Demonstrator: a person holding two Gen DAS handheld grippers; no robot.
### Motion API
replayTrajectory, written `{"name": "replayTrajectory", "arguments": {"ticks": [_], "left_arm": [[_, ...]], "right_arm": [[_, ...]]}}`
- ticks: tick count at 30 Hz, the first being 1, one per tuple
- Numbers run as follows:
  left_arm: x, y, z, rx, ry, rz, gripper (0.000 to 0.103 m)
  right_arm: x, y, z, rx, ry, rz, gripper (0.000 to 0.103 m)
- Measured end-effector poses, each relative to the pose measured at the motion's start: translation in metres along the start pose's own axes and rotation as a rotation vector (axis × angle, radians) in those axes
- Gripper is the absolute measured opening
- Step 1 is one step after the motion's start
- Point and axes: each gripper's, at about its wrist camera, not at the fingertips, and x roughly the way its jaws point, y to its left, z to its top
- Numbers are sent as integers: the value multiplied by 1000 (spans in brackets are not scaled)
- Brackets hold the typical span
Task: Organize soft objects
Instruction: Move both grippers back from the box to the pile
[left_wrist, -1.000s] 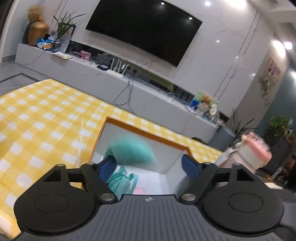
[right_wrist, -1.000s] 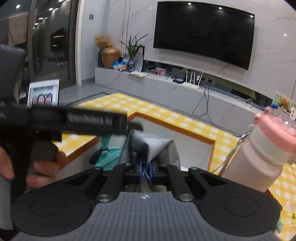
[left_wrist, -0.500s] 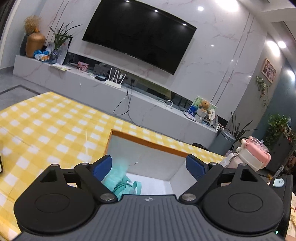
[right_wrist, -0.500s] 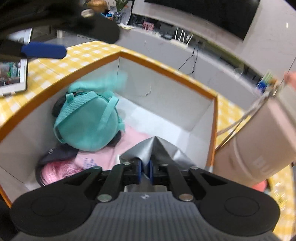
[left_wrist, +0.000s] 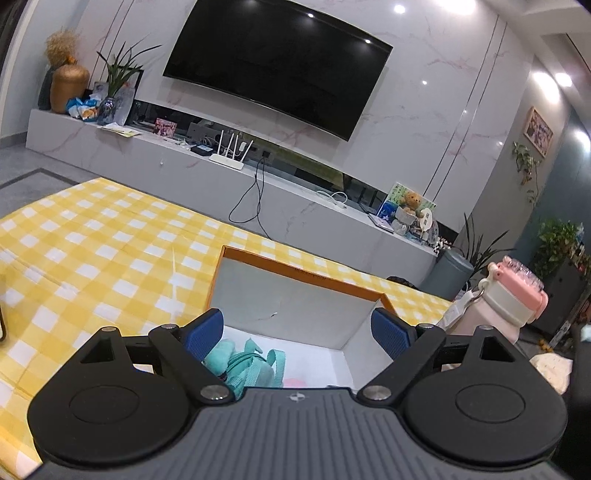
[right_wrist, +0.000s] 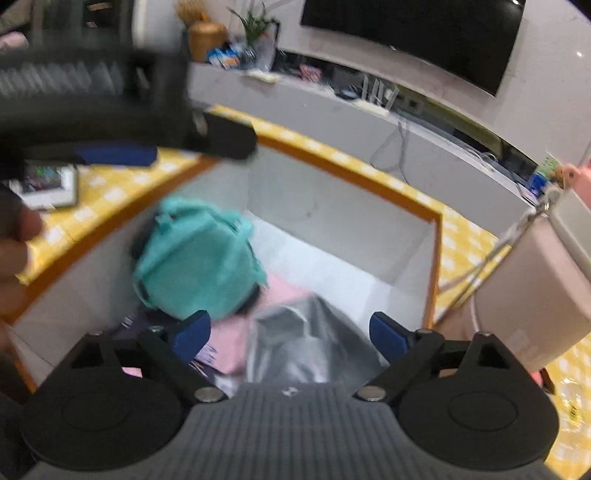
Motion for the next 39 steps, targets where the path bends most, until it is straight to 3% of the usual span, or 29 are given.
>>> {"name": "replayTrajectory", "arguments": {"ticks": [2, 6, 16, 23, 27, 33, 36, 39], "left_arm": [[0, 0, 0, 2, 1, 1, 103], [0, 3, 0, -8, -4, 9, 103], [-5, 9, 2, -22, -31, 16, 103], [-16, -4, 16, -11, -78, 5, 103], [-28, -20, 25, 23, -121, 33, 103], [-56, -55, 32, 62, -212, -15, 103], [-66, -80, 33, 96, -237, -61, 103], [-70, -108, 29, 117, -220, -140, 103]], "right_arm": [[-6, -4, 2, 19, -32, 50, 101], [-12, -5, 3, 54, -57, 100, 100], [-39, 11, 4, -42, -170, 208, 100], [-83, 7, 13, -28, -282, 222, 100], [-123, -6, 19, 17, -372, 157, 100], [-192, -44, 7, 127, -522, 43, 100], [-225, -69, -5, 203, -595, -3, 100], [-249, -92, -20, 267, -642, -130, 100]]}}
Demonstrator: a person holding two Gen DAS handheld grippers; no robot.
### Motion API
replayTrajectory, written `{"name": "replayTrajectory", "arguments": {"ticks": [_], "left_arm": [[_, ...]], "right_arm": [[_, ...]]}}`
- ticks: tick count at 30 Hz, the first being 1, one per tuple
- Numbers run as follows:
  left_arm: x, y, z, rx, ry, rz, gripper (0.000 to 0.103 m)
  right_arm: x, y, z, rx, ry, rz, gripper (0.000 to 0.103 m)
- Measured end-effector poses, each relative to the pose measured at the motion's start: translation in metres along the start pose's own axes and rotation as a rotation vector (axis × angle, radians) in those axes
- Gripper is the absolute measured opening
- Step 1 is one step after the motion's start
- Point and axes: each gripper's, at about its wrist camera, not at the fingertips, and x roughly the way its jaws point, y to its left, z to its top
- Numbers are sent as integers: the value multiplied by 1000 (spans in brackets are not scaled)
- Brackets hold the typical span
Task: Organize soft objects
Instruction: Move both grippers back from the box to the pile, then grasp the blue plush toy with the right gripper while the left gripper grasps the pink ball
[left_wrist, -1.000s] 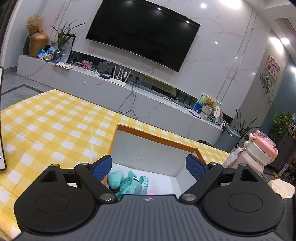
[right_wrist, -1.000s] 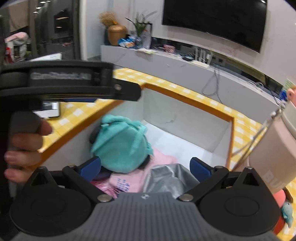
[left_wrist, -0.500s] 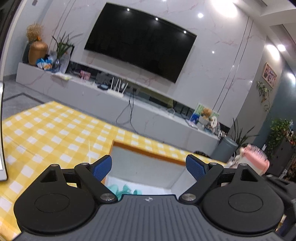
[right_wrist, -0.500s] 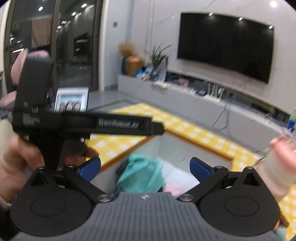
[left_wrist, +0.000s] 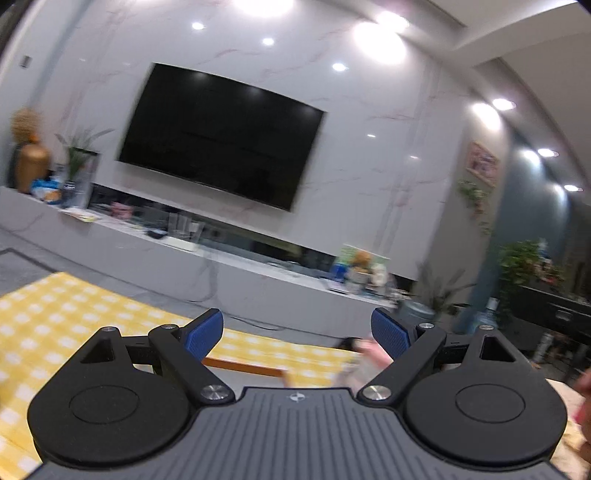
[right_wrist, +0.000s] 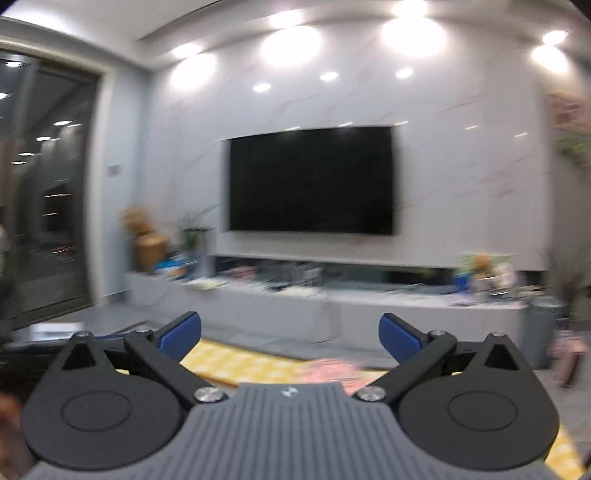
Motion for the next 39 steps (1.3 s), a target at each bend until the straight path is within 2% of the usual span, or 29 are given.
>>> {"name": "replayTrajectory", "arguments": {"ticks": [4, 6, 8, 10, 14, 17, 22, 24, 26, 28, 31, 34, 36, 37, 39], "left_arm": [[8, -34, -13, 2, 52, -109, 103], [15, -53, -26, 36, 91, -167, 103], [25, -73, -43, 109, 135, -231, 103], [37, -95, -64, 202, 186, -258, 103], [56, -121, -103, 328, 261, -304, 103], [70, -131, -129, 362, 338, -318, 103], [98, -140, -160, 368, 441, -316, 103], [101, -141, -172, 374, 465, -298, 103], [103, -140, -181, 374, 486, -286, 103], [109, -138, -184, 366, 504, -281, 103], [110, -139, -187, 329, 515, -281, 103], [107, -141, -184, 307, 519, -302, 103], [106, -143, -185, 323, 509, -306, 103], [104, -145, -186, 338, 504, -301, 103], [102, -148, -188, 362, 501, -295, 103]], "right_arm": [[-13, -42, -1, 52, 11, -159, 100], [-14, -63, -7, 89, 30, -229, 100], [-9, -80, -16, 105, 56, -286, 100], [-2, -101, -30, 122, 95, -326, 100], [26, -146, -69, 149, 228, -423, 100], [38, -178, -110, 175, 341, -469, 100], [71, -227, -167, 321, 507, -440, 99], [87, -240, -178, 422, 539, -349, 96], [98, -251, -192, 520, 561, -305, 91], [108, -254, -205, 557, 600, -315, 85], [125, -251, -220, 505, 655, -345, 72], [142, -246, -227, 448, 673, -344, 69], [146, -238, -229, 443, 678, -316, 59], [149, -233, -230, 418, 683, -315, 50], [155, -220, -231, 323, 702, -315, 49]]}}
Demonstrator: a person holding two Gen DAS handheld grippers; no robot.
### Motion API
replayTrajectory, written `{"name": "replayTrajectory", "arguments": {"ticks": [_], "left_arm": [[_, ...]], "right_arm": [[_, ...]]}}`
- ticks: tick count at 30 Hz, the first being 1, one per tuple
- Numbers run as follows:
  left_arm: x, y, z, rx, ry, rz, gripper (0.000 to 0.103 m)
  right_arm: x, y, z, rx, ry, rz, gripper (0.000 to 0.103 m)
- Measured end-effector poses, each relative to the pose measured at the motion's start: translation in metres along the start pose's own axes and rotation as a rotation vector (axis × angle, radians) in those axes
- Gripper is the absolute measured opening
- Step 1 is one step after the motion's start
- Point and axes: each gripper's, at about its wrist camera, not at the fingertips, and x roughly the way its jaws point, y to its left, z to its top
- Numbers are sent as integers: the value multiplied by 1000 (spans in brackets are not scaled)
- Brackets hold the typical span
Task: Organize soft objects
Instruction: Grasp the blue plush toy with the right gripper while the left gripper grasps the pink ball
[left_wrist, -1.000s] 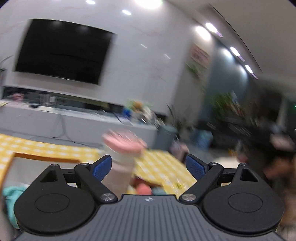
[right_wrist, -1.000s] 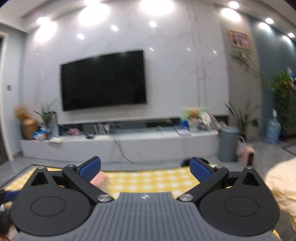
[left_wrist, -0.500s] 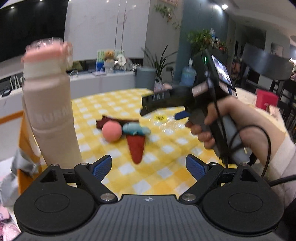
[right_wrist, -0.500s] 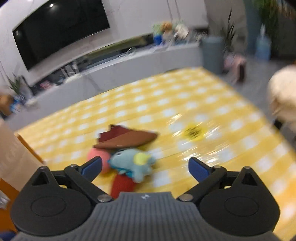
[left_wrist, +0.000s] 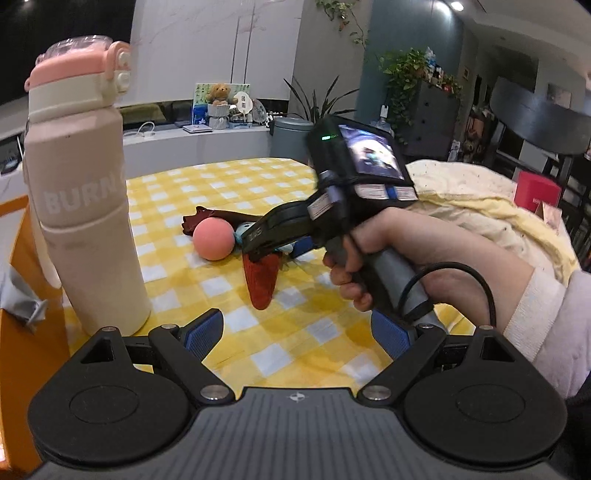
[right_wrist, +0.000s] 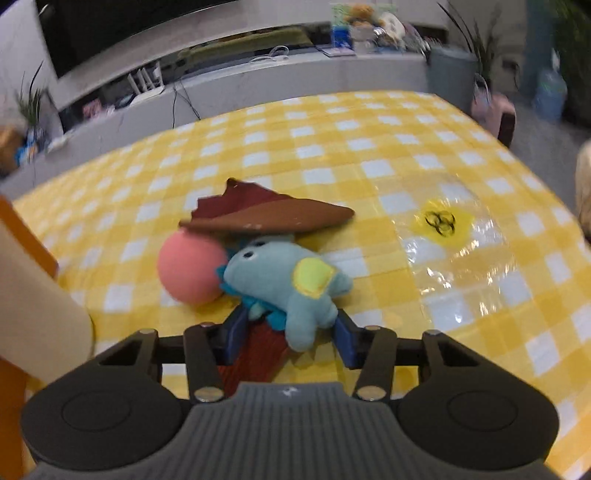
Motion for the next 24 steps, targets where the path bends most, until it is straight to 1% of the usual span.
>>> {"name": "replayTrajectory", "arguments": {"ticks": [2, 3, 4, 5, 6, 8, 9, 11, 12, 14, 15, 16, 17, 18, 19, 20, 22, 23, 24], "left_arm": [[-1, -3, -2, 16, 1, 0, 103], [-1, -3, -2, 21, 2, 2, 103], [-1, -3, -2, 21, 4, 6, 103], [1, -3, -2, 17, 6, 13, 103], [1, -2, -2, 11, 9, 19, 103], [4, 0, 0, -4, 17, 29, 103], [7, 1, 3, -6, 22, 33, 103], [12, 4, 10, -4, 19, 46, 103], [16, 6, 15, -1, 13, 62, 103], [24, 8, 26, 3, -11, 109, 103], [27, 10, 31, -3, -26, 123, 103], [34, 12, 36, -16, -38, 124, 103], [41, 14, 41, -33, -42, 119, 103], [51, 15, 46, -55, -41, 113, 103], [62, 15, 50, -66, -34, 113, 103], [72, 16, 53, -64, -28, 117, 103], [95, 14, 58, -31, -14, 136, 103], [106, 12, 60, -8, 2, 151, 95], [115, 13, 60, 0, 12, 173, 93]], "right_arm": [[0, 7, -3, -42, -21, -20, 39], [-1, 8, -4, -51, -23, -14, 37], [-2, 7, -4, -51, -19, -6, 32], [-7, 4, -3, -51, -11, -3, 23], [-10, 2, -2, -60, -1, -7, 21], [-17, -5, -1, -79, 27, -34, 21], [-21, -13, 0, -69, 49, -38, 21], [-30, -25, -1, -49, 81, -16, 21], [-34, -29, -3, -72, 87, -23, 21], [-38, -33, -8, -149, 91, -88, 21], [-39, -38, -10, -165, 98, -114, 21], [-39, -45, -10, -142, 101, -96, 23], [-40, -55, -9, -86, 110, -60, 27], [-40, -62, -8, -46, 118, -47, 30], [-40, -66, -8, -24, 125, -51, 36], [-39, -66, -7, -21, 128, -64, 39], [-40, -59, -5, -53, 113, -90, 40], [-40, -56, -5, -76, 106, -87, 44], [-38, -54, -5, -87, 107, -83, 48]]}}
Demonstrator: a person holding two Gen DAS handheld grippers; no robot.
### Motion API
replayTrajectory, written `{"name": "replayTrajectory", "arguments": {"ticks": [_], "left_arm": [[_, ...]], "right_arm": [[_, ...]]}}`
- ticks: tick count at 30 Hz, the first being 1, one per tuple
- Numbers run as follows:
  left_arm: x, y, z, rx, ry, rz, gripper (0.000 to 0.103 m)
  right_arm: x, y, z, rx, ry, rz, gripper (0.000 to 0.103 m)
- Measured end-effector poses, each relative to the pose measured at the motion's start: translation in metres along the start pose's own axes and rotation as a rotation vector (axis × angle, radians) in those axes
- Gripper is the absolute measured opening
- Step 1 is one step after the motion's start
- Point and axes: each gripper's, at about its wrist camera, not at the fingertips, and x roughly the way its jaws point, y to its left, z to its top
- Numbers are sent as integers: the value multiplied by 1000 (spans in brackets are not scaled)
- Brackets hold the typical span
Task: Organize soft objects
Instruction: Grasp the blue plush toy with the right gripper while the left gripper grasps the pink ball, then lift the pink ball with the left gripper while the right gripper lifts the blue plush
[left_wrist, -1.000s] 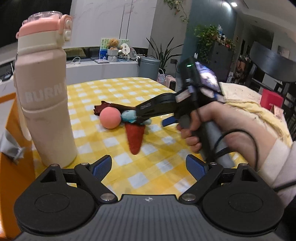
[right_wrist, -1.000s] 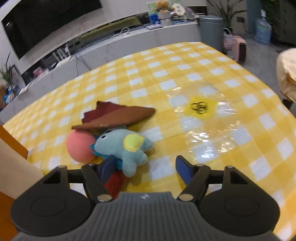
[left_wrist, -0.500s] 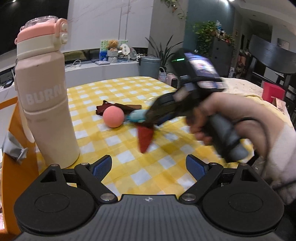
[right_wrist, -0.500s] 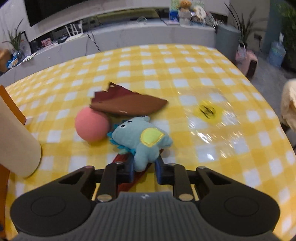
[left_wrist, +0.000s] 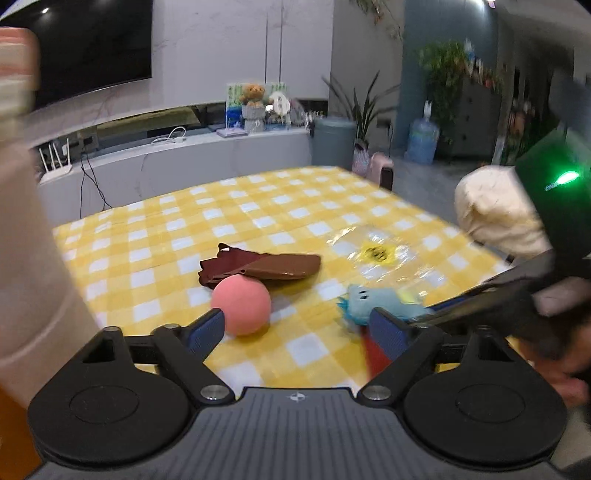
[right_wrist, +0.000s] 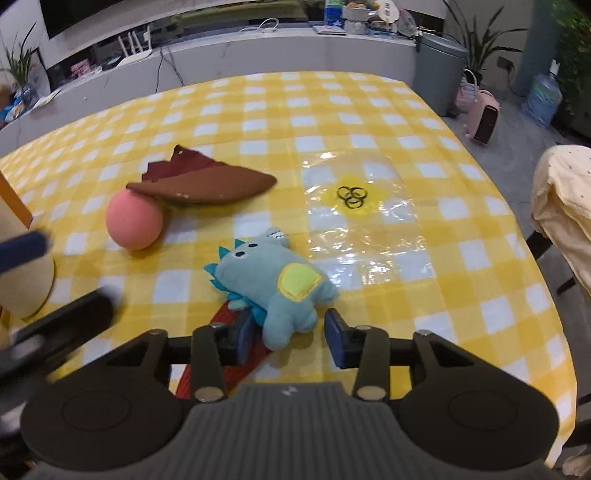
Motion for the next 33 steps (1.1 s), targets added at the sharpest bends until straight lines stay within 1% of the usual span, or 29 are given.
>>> {"name": "replayTrajectory", "arguments": {"ticks": [1, 2, 3, 4, 5, 7, 8, 12, 15, 18, 20, 21, 22, 23, 24, 27, 33], "left_arm": [[10, 0, 0, 6, 10, 22, 91], [18, 1, 1, 4, 19, 47, 90], [26, 2, 1, -4, 25, 69, 89], [32, 3, 1, -12, 27, 73, 85], [38, 4, 1, -20, 27, 70, 84], [46, 8, 2, -32, 26, 78, 86], [49, 9, 2, -32, 20, 98, 88], [66, 8, 3, 20, 10, 169, 89], [69, 10, 2, 17, -5, 201, 88], [67, 10, -1, 37, -18, 227, 78], [67, 8, -1, 59, -18, 249, 66], [66, 8, -2, 66, -17, 265, 62], [66, 8, -2, 69, -16, 279, 53], [65, 9, -3, 67, -18, 288, 49], [63, 11, -3, 59, -18, 284, 48], [50, 18, -7, 1, -3, 238, 46], [0, 9, -29, -57, -21, 166, 46]], "right_arm": [[3, 0, 0, 2, 8, -11, 54], [6, -1, 0, 14, 12, -22, 56], [7, -4, 1, 34, 13, -20, 56], [7, -7, 1, 52, 18, -13, 56], [6, -9, 2, 63, 21, -4, 56], [6, -13, 2, 78, 25, 1, 59], [6, -14, 2, 85, 29, 3, 61], [4, -16, 3, 84, 29, -6, 62], [4, -15, 3, 77, 28, -11, 62], [3, -14, 2, 69, 25, -15, 62], [3, -13, 2, 63, 25, -19, 62], [3, -13, 2, 60, 24, -21, 62], [3, -12, 2, 58, 24, -23, 63], [3, -12, 2, 55, 23, -26, 63], [3, -11, 2, 47, 23, -29, 62], [2, -10, 2, 22, 18, -34, 62], [-1, -13, 1, 29, 14, -33, 62]]}}
